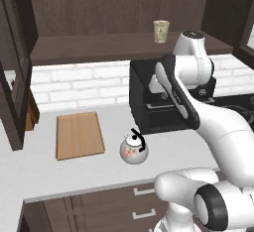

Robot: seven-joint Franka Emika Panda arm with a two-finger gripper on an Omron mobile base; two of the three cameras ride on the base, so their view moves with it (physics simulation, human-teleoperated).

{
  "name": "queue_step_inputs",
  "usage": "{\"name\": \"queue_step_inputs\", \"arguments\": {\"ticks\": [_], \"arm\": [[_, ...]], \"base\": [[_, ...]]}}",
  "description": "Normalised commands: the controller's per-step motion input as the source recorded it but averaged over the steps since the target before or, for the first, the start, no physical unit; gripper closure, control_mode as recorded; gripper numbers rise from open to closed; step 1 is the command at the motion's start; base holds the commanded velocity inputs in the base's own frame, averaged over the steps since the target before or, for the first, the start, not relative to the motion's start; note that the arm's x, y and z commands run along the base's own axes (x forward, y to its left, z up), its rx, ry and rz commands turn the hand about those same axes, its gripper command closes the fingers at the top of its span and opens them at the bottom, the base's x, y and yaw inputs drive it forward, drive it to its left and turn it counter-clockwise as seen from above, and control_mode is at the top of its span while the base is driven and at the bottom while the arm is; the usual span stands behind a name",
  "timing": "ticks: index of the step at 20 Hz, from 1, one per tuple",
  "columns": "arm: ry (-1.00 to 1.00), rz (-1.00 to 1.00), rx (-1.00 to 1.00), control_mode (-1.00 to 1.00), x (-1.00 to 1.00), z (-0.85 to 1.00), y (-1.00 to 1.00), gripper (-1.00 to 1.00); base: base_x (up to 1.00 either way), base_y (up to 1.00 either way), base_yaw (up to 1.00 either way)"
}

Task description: Pick the kettle from the counter and place it on the tray. Then pick the mug from the cabinet and place it on the tray. Then close the cabinet doors.

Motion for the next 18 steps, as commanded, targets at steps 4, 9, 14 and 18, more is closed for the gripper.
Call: {"name": "queue_step_inputs", "arguments": {"ticks": [4, 9, 14, 18], "arm": [[0.03, 0.04, -0.02, -1.00, -0.17, -0.59, 0.38, -1.00], [0.00, 0.15, -0.01, -1.00, -0.45, -0.98, 0.81, -1.00], [0.04, 0.03, 0.01, -1.00, 0.00, -0.10, 0.00, -1.00], [0.00, 0.03, 0.00, -1.00, 0.00, -0.30, 0.01, -1.00]], "base": [[0.00, 0.00, 0.00], [0.00, 0.00, 0.00], [0.00, 0.00, 0.00], [0.00, 0.00, 0.00]]}}
